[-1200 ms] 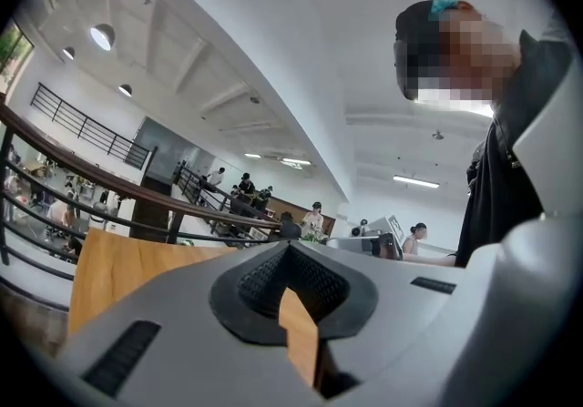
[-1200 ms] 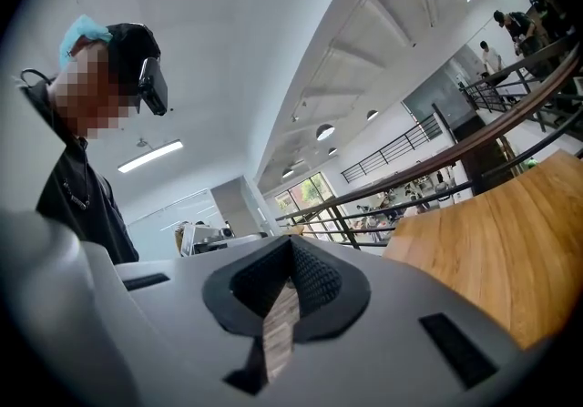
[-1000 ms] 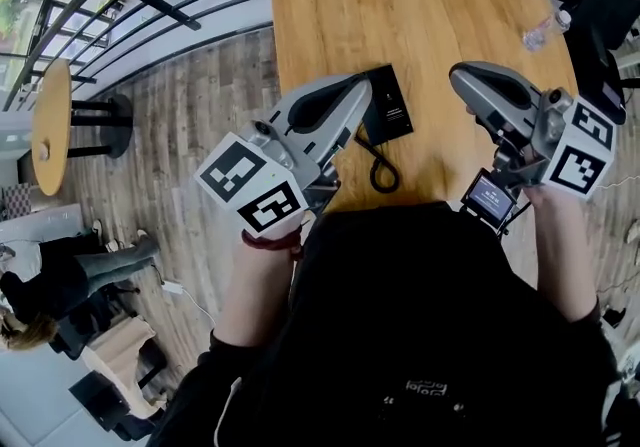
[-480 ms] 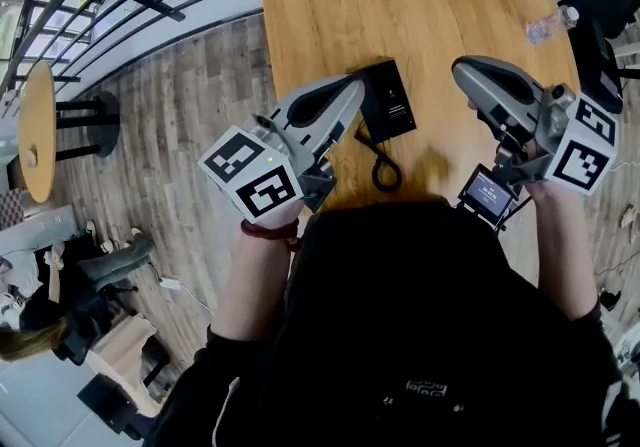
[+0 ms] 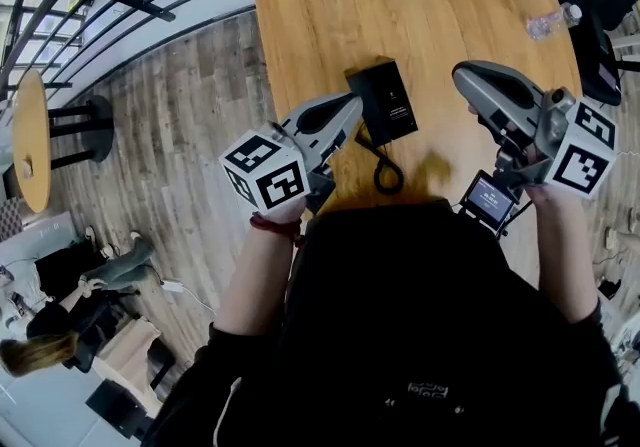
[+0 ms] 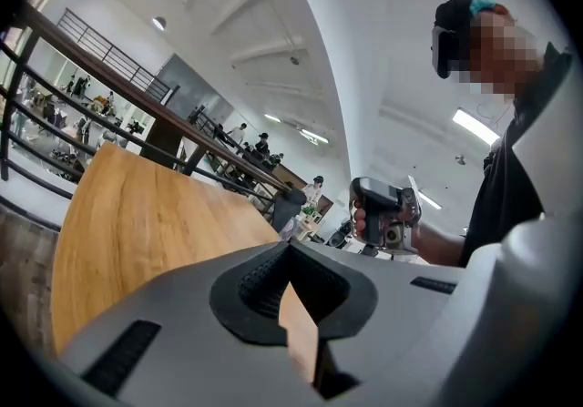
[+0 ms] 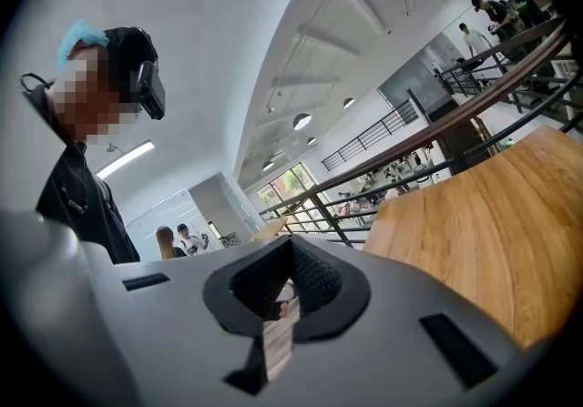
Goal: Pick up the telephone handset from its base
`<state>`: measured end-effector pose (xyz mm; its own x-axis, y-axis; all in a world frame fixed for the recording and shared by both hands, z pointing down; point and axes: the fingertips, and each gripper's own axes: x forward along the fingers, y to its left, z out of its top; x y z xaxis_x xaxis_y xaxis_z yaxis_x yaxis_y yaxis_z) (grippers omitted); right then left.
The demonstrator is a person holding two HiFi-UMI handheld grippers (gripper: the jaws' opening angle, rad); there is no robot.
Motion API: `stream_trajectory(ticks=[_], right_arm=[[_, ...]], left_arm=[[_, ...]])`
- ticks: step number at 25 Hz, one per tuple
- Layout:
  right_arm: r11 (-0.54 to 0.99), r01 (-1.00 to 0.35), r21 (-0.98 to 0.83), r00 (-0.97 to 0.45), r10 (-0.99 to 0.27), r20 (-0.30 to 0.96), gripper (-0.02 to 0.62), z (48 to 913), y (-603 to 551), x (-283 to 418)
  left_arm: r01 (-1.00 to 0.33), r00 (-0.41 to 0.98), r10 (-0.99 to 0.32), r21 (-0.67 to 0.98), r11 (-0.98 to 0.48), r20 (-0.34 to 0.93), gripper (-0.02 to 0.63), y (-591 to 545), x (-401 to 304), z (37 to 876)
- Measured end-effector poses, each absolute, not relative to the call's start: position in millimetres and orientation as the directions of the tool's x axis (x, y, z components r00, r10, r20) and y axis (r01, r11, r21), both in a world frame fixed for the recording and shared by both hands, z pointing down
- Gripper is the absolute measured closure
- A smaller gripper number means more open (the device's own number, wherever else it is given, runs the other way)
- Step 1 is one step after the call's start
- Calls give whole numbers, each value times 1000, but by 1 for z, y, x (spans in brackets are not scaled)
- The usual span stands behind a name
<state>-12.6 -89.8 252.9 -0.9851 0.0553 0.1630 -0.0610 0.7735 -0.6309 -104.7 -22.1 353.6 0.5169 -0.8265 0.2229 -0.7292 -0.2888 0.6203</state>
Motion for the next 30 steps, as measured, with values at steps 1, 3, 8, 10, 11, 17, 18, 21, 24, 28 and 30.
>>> stream_trajectory(ticks=[1,3,8,10,11,17,18,21,24,28,30], right_arm=[[774,-63,-630,-984,55,167,578,253,-90,-13],[774,-69,-629,-984,52,171,578,254,-91,-12],[768,-102,-633,-980,32,196,578,260,-92,-8],[770,-109,-629,-977,32,209,578,262,-93,-9],[771,-113,-626,-977,30,213,578,262,-93,-9],[770,-154,-619,-974,-13,226,578,265,-97,-3],[769,-160,-619,-974,-19,227,578,266,-97,-3],[760,-182,-623,-970,-36,239,578,271,-98,2],[755,-198,-625,-968,-52,244,578,272,-100,6],[753,-210,-623,-967,-66,247,578,274,-99,8],[749,-223,-624,-965,-78,251,578,276,-100,9]], left_arm=[[-728,516,-825,625,-280,231,601,-22,-106,362],[-725,516,-818,637,-260,254,601,-21,-110,379],[-696,552,-795,664,-273,252,601,-16,-108,411],[-686,562,-792,669,-286,238,601,-15,-110,427],[-675,569,-788,680,-286,234,601,-14,-110,436],[-589,602,-776,760,-274,187,600,-7,-114,476],[-580,603,-777,768,-272,180,600,-6,-117,480],[-562,616,-766,784,-263,185,600,-4,-117,498],[-541,625,-756,807,-239,195,600,-2,-119,518],[-507,641,-742,835,-214,199,582,4,-122,541],[-491,641,-743,846,-207,191,552,3,-127,548]])
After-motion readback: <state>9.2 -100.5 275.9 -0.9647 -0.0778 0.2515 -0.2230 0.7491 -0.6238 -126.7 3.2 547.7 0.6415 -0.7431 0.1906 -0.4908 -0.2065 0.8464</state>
